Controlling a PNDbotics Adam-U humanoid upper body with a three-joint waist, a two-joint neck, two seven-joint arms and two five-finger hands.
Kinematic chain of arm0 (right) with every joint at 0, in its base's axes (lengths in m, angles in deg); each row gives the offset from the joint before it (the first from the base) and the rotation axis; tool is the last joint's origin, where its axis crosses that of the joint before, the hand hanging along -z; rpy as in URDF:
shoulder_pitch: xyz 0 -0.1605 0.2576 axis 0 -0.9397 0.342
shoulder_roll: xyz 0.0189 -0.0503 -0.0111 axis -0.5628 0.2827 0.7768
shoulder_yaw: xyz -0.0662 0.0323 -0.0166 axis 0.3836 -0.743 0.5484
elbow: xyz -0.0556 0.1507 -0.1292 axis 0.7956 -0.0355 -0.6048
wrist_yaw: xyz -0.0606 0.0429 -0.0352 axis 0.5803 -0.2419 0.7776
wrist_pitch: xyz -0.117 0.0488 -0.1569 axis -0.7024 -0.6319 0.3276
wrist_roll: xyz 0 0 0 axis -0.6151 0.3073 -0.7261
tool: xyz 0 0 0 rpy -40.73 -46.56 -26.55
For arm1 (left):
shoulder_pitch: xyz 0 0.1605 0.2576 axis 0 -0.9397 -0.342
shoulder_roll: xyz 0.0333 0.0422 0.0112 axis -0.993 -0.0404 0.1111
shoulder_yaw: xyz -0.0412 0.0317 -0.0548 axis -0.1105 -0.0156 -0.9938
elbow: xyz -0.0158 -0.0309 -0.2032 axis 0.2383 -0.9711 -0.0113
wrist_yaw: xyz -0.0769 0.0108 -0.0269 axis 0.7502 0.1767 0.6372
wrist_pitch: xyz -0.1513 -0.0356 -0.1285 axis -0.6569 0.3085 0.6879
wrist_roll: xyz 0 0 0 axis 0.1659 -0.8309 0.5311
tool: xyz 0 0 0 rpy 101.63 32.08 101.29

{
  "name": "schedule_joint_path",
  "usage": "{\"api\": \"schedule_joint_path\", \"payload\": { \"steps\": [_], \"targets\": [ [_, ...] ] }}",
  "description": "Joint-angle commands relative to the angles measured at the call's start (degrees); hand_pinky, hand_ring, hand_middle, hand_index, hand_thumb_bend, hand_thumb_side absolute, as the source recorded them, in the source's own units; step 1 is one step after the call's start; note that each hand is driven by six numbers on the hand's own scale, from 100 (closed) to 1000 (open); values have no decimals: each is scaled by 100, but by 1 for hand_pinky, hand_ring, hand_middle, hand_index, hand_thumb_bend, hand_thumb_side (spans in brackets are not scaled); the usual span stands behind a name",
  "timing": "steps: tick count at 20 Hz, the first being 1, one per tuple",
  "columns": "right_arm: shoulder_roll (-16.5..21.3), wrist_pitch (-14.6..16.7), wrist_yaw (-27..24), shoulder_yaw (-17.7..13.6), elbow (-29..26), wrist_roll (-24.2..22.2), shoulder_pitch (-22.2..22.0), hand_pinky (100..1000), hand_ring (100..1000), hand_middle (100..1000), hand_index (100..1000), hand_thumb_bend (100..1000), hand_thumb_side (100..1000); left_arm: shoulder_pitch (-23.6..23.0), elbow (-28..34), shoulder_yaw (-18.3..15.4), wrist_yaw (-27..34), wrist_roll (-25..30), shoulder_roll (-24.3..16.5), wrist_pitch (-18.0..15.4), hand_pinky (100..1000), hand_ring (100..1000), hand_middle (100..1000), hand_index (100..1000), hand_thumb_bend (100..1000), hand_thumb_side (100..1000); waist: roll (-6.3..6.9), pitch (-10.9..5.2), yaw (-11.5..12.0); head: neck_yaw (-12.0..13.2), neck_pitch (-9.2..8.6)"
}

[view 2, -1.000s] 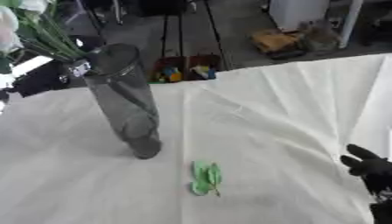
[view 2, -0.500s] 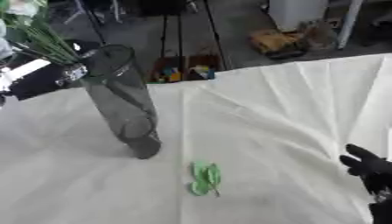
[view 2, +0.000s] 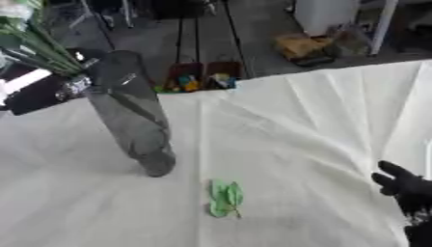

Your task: Arrange flowers into the vase.

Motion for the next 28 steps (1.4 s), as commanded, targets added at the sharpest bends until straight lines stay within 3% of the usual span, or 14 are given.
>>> {"api": "schedule_joint_path", "payload": {
  "steps": [1, 14, 28],
  "targets": [
    [-3, -24, 45, -31, -101, -1, 28, 821, 851, 534, 691, 100, 1000, 88, 80, -126, 58, -136, -189, -12, 821, 955, 935, 1000, 100, 1000, -23, -93, 7, 3, -76],
    [0, -104, 67, -19, -101, -19, 26, 826, 854, 533, 693, 100, 1000, 295, 140, -126, 226, -509, -72, 14, 815, 951, 933, 1000, 100, 1000, 14, -115, -16, 24, -82],
    [2, -132, 48, -28, -101, -17, 16, 827, 855, 532, 694, 100, 1000, 124, 131, -184, 201, -119, -285, -148, 852, 976, 962, 1000, 100, 1000, 17, -124, 9, 10, -91]
  ]
}}
